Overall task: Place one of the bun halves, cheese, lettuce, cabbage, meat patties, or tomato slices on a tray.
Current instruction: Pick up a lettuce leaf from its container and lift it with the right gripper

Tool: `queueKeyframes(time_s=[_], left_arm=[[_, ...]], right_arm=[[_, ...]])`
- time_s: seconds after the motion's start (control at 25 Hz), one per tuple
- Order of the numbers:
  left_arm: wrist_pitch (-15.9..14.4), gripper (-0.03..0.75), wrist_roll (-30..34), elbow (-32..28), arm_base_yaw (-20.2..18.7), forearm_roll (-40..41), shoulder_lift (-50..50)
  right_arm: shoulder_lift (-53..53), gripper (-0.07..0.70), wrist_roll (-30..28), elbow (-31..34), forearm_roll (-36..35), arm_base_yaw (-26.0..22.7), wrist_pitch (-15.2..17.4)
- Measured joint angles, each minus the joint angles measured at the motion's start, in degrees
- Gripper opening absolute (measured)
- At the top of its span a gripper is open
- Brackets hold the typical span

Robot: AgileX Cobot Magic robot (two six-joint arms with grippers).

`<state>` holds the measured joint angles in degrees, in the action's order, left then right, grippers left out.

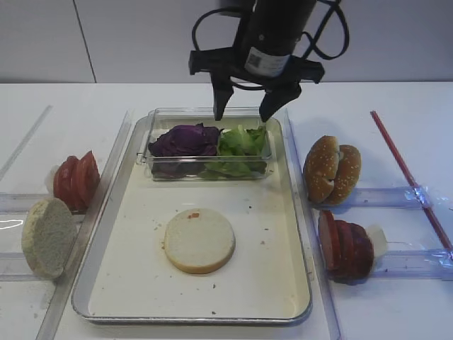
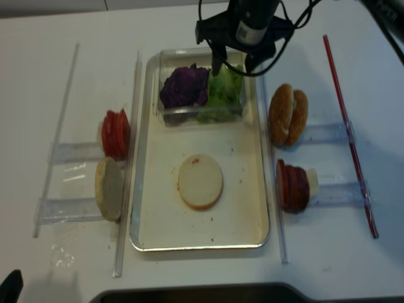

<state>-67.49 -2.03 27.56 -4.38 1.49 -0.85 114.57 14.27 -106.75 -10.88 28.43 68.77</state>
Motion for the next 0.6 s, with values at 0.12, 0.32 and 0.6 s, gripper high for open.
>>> queueKeyframes(time_s=[0.12, 0.32, 0.6], left_arm=[[0.00, 0.315, 0.00, 0.00, 0.00, 0.00, 0.00], [0.00, 0.314, 0.00, 0.00, 0.00, 0.00, 0.00], [0.00, 0.300, 0.00, 0.00, 0.00, 0.00, 0.00]], right_arm=[[2.23, 0.508, -0.58, -2.37, 1.73, 1.63, -0.15], [5.06, 0.508, -0.72, -4.18, 5.56, 1.90, 0.33], [7.43, 0.507, -0.72, -4.43, 7.13, 1.90, -1.62]])
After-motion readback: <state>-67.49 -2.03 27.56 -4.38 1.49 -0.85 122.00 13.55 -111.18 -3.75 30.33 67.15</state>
